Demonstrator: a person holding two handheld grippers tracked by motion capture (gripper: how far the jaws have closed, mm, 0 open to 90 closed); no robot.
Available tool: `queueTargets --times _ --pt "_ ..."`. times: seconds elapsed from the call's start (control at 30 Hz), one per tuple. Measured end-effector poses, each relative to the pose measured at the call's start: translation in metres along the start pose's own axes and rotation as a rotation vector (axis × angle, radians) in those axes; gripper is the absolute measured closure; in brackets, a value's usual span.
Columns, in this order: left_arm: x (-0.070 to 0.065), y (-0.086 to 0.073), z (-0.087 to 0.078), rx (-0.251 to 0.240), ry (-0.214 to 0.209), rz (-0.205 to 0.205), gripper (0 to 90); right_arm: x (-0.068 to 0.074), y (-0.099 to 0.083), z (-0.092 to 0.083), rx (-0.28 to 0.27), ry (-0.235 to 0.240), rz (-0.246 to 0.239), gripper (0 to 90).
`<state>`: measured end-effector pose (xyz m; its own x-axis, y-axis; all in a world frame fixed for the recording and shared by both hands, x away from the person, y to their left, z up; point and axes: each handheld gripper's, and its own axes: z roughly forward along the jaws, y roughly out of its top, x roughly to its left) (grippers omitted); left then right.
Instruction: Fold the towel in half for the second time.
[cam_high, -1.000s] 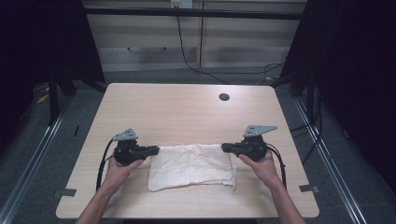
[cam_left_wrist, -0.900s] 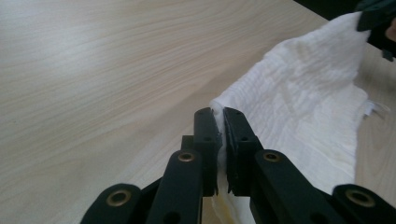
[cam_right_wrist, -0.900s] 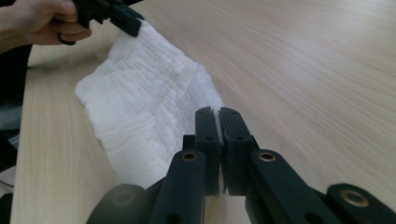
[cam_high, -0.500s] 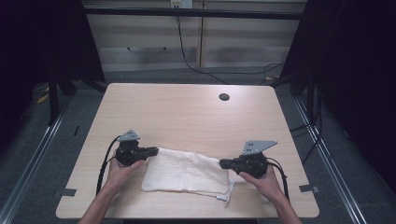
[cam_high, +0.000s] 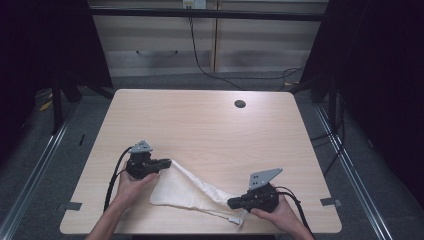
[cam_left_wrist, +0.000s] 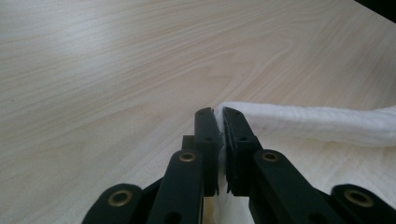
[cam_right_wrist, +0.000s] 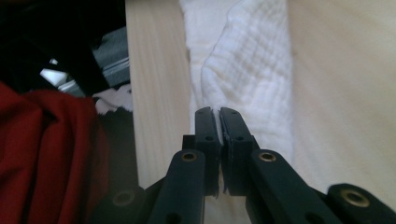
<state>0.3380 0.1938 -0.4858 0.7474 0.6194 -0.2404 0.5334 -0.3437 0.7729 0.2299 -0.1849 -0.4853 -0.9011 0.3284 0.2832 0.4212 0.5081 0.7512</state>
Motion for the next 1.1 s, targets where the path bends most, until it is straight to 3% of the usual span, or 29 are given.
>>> queueTargets --times 0.2,0.33,0.43,0.57,0.77,0.93,1.1 --pt "-0.001 0.0 0.001 0.003 -0.004 0.002 85.3 0.002 -0.005 0.013 0.074 0.031 0.014 87.3" --pt "0.0 0.001 0.0 -0.014 -0.007 -0.006 85.3 0.002 -0.005 0.017 0.101 0.005 0.008 87.5" --pt "0.0 0.006 -0.002 -0.046 0.008 -0.005 85.3 -0.001 -0.001 0.017 0.108 -0.056 -0.004 87.7" --pt "-0.005 0.015 -0.009 -0.11 -0.007 0.013 85.2 -0.012 0.001 0.014 0.103 -0.147 0.012 87.8" --pt "-0.019 0.024 -0.02 -0.155 -0.031 0.076 85.2 -0.029 0.004 0.008 0.096 -0.236 0.054 87.8" --pt "-0.029 0.023 -0.029 -0.156 -0.042 0.115 85.1 -0.036 0.005 0.006 0.091 -0.266 0.079 87.9" --pt "-0.037 0.012 -0.033 -0.11 -0.053 0.154 85.1 -0.037 0.005 0.006 0.085 -0.278 0.095 87.9"
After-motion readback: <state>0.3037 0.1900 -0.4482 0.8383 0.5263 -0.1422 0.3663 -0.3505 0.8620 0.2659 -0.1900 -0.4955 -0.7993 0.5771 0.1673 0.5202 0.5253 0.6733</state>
